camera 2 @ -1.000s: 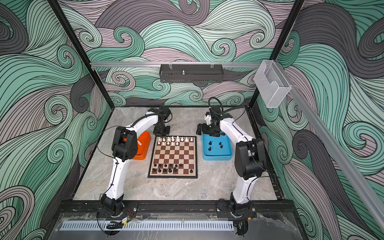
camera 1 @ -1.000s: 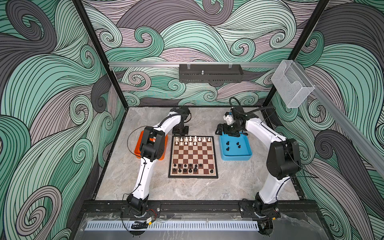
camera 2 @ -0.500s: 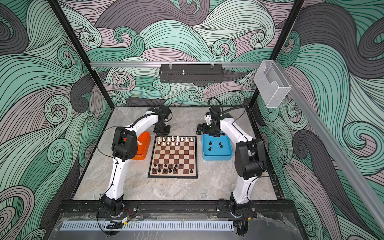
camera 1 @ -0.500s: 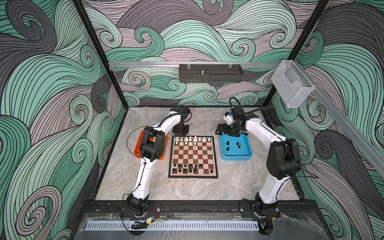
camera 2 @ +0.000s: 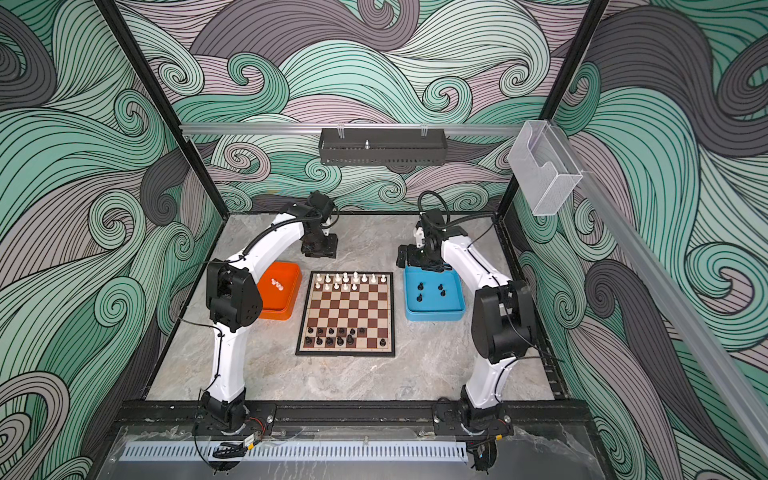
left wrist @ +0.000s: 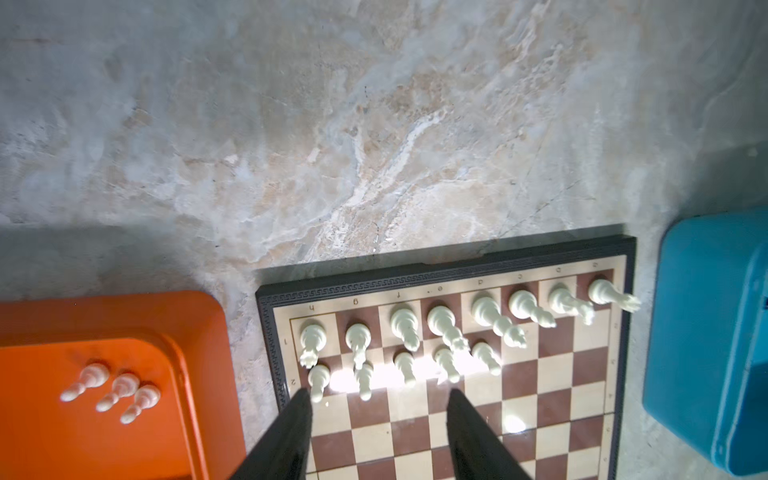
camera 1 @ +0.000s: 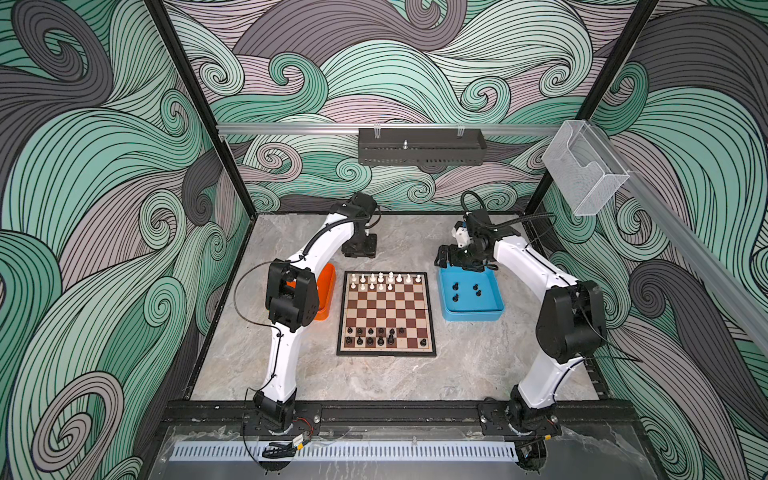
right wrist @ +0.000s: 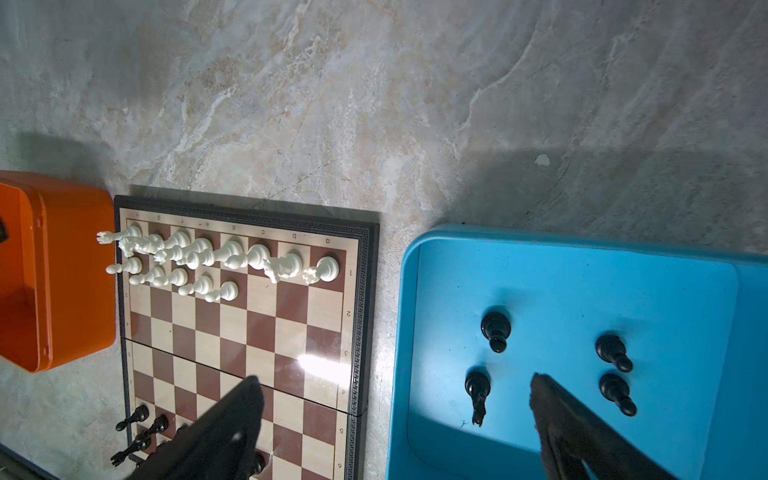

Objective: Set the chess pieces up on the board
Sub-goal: 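Open and raise the left gripper while the right moves over the blue tray, then lower the right gripper into the blue tray and grasp a black pawn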

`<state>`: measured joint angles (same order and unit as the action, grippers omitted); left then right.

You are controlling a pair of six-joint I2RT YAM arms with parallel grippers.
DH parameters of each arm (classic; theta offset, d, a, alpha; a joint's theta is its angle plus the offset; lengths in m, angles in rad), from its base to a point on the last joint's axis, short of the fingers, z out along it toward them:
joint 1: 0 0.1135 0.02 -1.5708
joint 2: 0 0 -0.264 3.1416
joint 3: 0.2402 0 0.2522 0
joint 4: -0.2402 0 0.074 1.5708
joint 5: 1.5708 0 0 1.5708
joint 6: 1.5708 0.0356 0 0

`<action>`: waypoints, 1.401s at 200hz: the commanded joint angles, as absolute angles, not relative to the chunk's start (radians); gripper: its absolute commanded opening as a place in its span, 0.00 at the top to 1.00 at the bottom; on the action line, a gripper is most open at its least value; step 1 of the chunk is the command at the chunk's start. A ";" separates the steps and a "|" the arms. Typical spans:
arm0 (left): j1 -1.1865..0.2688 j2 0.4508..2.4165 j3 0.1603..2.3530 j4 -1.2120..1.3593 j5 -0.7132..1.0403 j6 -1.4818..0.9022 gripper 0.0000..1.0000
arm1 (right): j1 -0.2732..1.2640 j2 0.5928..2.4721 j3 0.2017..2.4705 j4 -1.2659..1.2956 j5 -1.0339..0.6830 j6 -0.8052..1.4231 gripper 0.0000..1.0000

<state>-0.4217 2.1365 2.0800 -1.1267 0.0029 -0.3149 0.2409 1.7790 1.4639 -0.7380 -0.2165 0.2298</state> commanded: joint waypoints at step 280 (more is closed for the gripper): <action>0.108 1.799 1.505 -0.865 0.239 -0.337 0.01 | 0.173 2.026 1.518 -0.879 -0.113 0.282 0.43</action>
<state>0.0967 1.7813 1.5009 -0.8730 0.1989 -0.3504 0.1627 2.0014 1.4937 -0.8757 -0.1299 0.2626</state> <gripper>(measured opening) 0.986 0.583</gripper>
